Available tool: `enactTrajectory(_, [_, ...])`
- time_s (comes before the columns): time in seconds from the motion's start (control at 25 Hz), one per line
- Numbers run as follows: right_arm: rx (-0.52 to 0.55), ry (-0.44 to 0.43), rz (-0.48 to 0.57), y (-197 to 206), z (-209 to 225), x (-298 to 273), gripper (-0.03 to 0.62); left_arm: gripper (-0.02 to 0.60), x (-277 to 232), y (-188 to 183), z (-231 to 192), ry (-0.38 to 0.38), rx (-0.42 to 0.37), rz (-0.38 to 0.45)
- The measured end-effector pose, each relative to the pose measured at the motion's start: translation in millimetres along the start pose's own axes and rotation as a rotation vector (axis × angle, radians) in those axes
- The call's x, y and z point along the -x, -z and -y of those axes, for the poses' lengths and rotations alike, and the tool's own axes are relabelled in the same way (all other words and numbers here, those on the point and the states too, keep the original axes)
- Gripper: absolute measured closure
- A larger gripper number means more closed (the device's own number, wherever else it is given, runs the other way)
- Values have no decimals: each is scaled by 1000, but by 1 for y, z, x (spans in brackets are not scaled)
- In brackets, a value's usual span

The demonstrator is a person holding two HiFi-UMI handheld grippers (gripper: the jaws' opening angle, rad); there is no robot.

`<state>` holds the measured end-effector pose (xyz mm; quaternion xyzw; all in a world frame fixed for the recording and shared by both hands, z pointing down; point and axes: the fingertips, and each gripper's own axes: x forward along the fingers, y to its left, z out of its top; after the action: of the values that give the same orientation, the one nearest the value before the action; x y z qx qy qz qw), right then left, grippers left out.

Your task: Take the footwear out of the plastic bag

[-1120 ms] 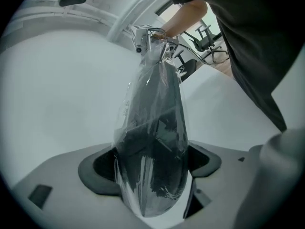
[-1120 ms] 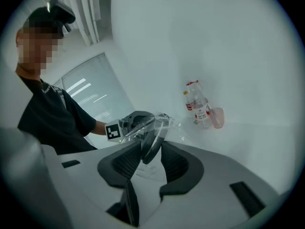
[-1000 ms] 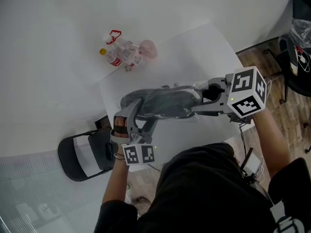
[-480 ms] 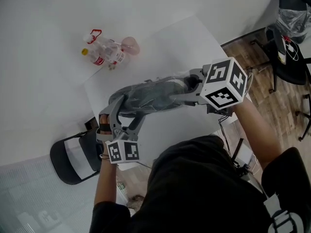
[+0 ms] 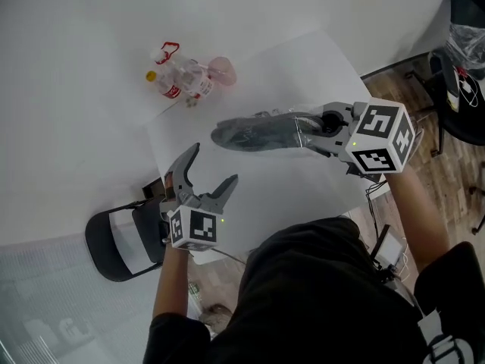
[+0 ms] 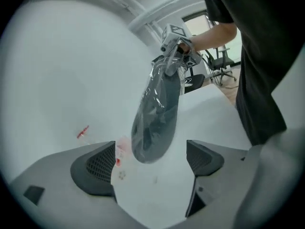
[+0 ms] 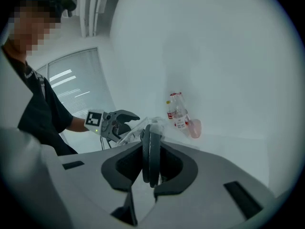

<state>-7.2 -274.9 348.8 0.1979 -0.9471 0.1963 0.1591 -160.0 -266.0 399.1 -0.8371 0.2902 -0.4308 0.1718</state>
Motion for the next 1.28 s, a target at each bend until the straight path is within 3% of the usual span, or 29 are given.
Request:
enactTrajectory(0.08, [72, 35, -2, -4, 1, 2, 520, 107, -1, 5, 4, 92, 69, -14])
enactTrajectory(0.2, [201, 31, -32, -7, -7, -2, 522, 66, -8, 0, 2, 152, 43, -31])
enactTrajectory(0.32, [355, -56, -43, -11, -33, -7, 521, 60, -18, 1, 1, 169, -24, -78])
enactTrajectory(0.48, [553, -180, -24, -13, -67, -12, 520, 60, -25, 11, 20, 266, -31, -115])
enactTrajectory(0.68, [584, -243, 35, -23, -78, -9, 520, 65, -29, 29, 47, 362, -102, -192])
enactTrajectory(0.72, [577, -247, 35, -23, -78, -9, 520, 76, -29, 31, 49, 370, -98, -196])
enactTrajectory(0.76, [572, -248, 34, -22, -78, -11, 520, 183, -29, 31, 49, 365, -93, -192])
enactTrajectory(0.8, [571, -248, 35, -23, -78, -12, 520, 375, -29, 30, 46, 353, -91, -186])
enactTrajectory(0.84, [571, -249, 37, -24, -77, -14, 520, 413, -28, 31, 45, 347, -91, -182])
enactTrajectory(1.08, [625, -250, -62, -16, -76, -20, 516, 440, -29, 30, 56, 414, -89, -201])
enactTrajectory(1.28, [678, -228, -115, -9, -73, -24, 517, 440, -32, 36, 63, 423, -88, -200])
